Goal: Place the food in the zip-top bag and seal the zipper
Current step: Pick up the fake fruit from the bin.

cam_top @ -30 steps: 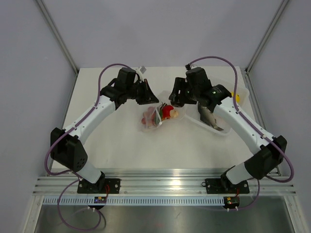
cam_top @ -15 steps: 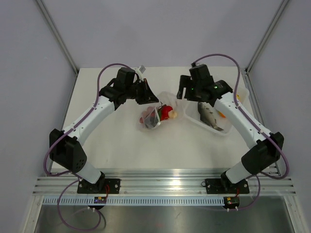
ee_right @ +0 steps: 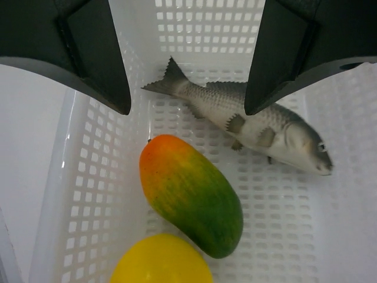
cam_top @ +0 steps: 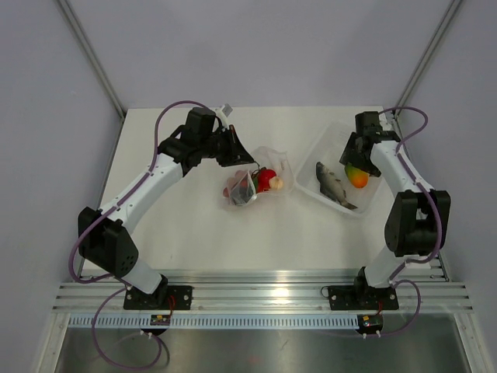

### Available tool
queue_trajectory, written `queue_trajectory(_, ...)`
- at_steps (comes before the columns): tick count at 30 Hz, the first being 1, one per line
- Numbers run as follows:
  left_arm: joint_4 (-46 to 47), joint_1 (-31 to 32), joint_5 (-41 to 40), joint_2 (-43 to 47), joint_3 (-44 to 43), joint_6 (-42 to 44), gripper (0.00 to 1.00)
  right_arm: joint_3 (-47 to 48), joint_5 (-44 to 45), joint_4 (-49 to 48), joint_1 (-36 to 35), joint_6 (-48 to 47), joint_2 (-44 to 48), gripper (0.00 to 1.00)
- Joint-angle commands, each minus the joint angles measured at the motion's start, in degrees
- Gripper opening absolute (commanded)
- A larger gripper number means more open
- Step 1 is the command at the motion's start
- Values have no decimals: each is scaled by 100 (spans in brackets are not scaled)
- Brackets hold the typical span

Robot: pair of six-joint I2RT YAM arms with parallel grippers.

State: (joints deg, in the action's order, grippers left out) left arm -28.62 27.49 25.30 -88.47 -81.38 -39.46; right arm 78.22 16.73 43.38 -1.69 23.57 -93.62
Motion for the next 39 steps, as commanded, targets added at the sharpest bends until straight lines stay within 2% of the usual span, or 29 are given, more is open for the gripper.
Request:
queue_trajectory(1, 208, 20, 19, 225, -106, 79, 0, 482, 619, -145, -59, -607, -610, 86)
queue_trajectory(5, 208, 20, 54, 189, -123, 88, 0, 932, 761, -119, -42, -1284, -1271, 86)
queue_trajectory(11, 173, 20, 107, 119, -132, 105, 0, 1433, 322, -31, -24, -2216, -1948, 94)
queue_trajectory(20, 94, 20, 98, -4, -229, 141, 0, 1416, -170, -66, -15, -2243, -2555, 95)
queue_trajectory(23, 111, 20, 98, -4, -211, 123, 0, 1346, -109, -101, -15, -2182, -2468, 88)
queue_trajectory(25, 102, 20, 89, 5, -211, 123, 0, 1345, -30, -84, 2, -2103, -2206, 76)
queue_trajectory(27, 111, 20, 80, 14, -202, 123, 0, 1345, -282, -92, 2, -2015, -1951, 70)
queue_trajectory(29, 102, 20, 89, 14, -202, 149, 0, 1328, -503, -110, 2, -1857, -1520, 60)
queue_trajectory(38, 59, 20, 273, -65, -159, 220, 0, 976, -1400, 3, -15, -1225, 45, 53)
queue_trajectory(39, 67, 20, 291, -83, -150, 220, 0, 976, -1740, 22, -33, -1163, 168, 53)
